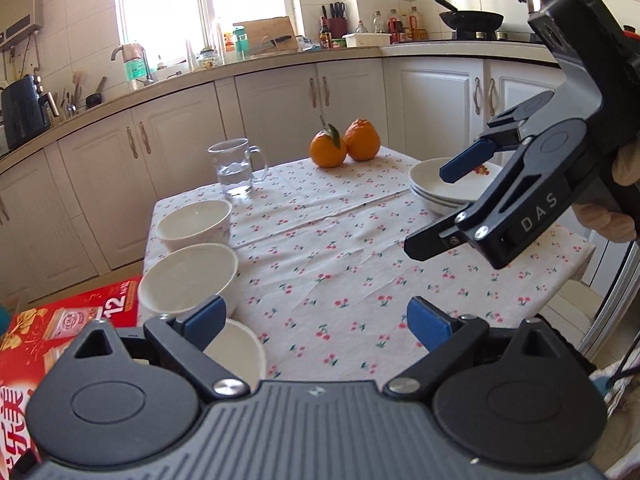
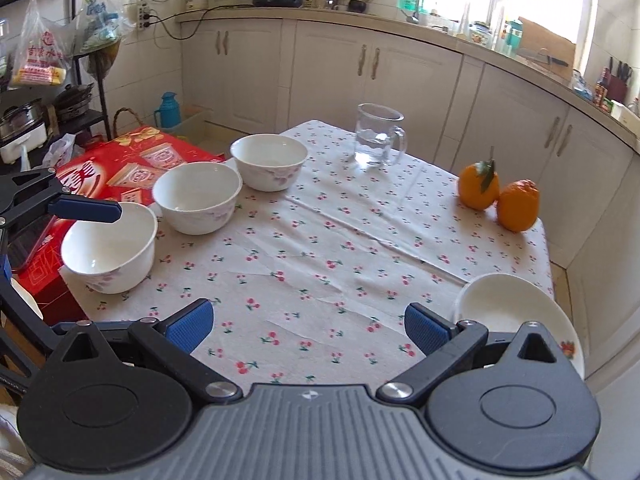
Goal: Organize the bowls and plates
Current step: 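Grasp the rim of a white bowl with the right tool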
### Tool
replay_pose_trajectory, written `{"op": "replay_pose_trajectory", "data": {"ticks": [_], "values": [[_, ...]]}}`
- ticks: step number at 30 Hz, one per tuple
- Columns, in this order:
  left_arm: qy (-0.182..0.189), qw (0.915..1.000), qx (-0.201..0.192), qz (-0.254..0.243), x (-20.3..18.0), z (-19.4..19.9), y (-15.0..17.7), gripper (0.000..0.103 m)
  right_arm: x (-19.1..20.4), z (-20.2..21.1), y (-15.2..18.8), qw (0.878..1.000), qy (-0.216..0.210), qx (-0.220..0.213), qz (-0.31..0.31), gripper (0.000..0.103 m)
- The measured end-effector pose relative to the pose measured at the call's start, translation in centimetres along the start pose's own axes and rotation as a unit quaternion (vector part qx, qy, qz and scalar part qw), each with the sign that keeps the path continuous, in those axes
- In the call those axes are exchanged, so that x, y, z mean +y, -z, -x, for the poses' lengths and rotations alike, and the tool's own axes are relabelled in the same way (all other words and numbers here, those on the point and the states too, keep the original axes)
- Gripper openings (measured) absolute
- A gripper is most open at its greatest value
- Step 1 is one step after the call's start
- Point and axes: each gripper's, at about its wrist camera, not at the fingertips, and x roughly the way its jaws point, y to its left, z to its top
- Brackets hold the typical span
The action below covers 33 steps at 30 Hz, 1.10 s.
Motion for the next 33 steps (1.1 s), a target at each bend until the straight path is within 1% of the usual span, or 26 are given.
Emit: {"op": "replay_pose_trajectory", "data": {"ticks": [4,7,11,14,16,17,20,21,23,25,28,30,33], "values": [[-0.03,0.9991,0.025,0.013,2.4,0.7,2.0,0.097,2.4,-1.8,-1.2,0.998,-0.053,-0.002,0.016,0.103],[-0.046,0.9975,0.047,0.025,3.9,0.7,3.5,0.097,4.0,-3.6,-2.2,0.995,-0.096,0.002,0.02,0.103],[-0.053,0.9956,0.067,0.038,5.4,0.3,5.0,0.097,5.9,-6.0,-3.2,0.989,-0.145,0.013,0.021,0.103],[-0.049,0.9949,0.075,0.047,6.2,-0.6,5.6,0.096,6.9,-7.8,-3.9,0.983,-0.179,0.022,0.016,0.102],[-0.045,0.995,0.075,0.048,6.5,-1.1,5.9,0.096,7.4,-8.9,-4.3,0.98,-0.198,0.031,0.008,0.1],[-0.042,0.9949,0.078,0.048,6.6,-1.4,6.0,0.094,7.5,-9.4,-4.5,0.978,-0.204,0.035,0.005,0.098],[-0.032,0.9953,0.078,0.048,6.7,-1.8,6.1,0.09,8.1,-10.8,-4.7,0.974,-0.222,0.048,-0.002,0.09],[-0.028,0.9955,0.077,0.048,6.8,-1.9,6.1,0.089,8.2,-11.1,-4.8,0.973,-0.226,0.052,-0.004,0.084],[-0.017,0.9958,0.075,0.049,6.9,-1.8,6.1,0.085,8.3,-11.7,-4.7,0.97,-0.235,0.06,-0.009,0.079],[-0.015,0.9959,0.075,0.048,6.9,-1.8,6.2,0.085,8.4,-12.0,-4.7,0.968,-0.241,0.064,-0.012,0.072],[-0.012,0.9959,0.074,0.05,7.0,-1.8,6.2,0.084,8.6,-12.2,-4.6,0.966,-0.25,0.066,-0.011,0.065],[-0.012,0.996,0.075,0.048,7.0,-1.8,6.1,0.084,8.6,-12.2,-4.7,0.964,-0.258,0.067,-0.009,0.063],[-0.011,0.9961,0.075,0.045,7.0,-1.9,6.0,0.084,8.9,-12.1,-4.7,0.963,-0.263,0.065,-0.003,0.063]]}}
